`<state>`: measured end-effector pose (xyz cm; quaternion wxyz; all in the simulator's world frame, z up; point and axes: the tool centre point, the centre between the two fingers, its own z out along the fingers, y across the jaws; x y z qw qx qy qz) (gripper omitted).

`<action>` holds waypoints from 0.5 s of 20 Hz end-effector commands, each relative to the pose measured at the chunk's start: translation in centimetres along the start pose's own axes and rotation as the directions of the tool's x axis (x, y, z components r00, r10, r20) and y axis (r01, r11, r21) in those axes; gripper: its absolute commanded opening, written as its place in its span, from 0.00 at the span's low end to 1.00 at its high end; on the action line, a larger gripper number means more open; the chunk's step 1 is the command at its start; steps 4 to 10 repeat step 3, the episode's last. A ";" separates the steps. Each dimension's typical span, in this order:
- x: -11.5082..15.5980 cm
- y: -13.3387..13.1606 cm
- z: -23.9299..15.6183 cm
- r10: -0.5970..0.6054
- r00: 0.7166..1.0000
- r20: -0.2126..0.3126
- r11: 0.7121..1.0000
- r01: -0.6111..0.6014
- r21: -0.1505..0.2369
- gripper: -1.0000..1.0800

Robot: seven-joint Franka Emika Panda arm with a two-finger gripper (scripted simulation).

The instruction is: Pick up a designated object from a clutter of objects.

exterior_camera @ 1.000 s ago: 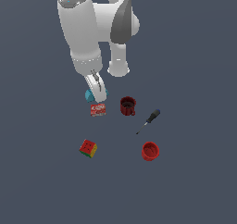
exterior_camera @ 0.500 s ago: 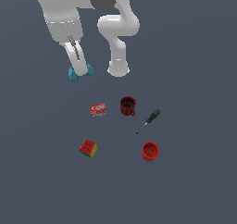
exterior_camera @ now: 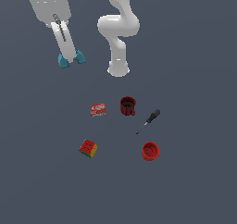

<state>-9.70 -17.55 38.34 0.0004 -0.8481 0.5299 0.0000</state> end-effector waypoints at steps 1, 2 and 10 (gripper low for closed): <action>0.2 0.2 -0.4 -0.001 1.000 0.000 1.000 0.001 -0.001 0.00; 0.2 0.2 -0.4 -0.002 1.000 0.000 1.000 0.002 -0.001 0.00; 0.2 0.1 -0.4 -0.002 1.000 0.000 1.000 0.002 -0.001 0.00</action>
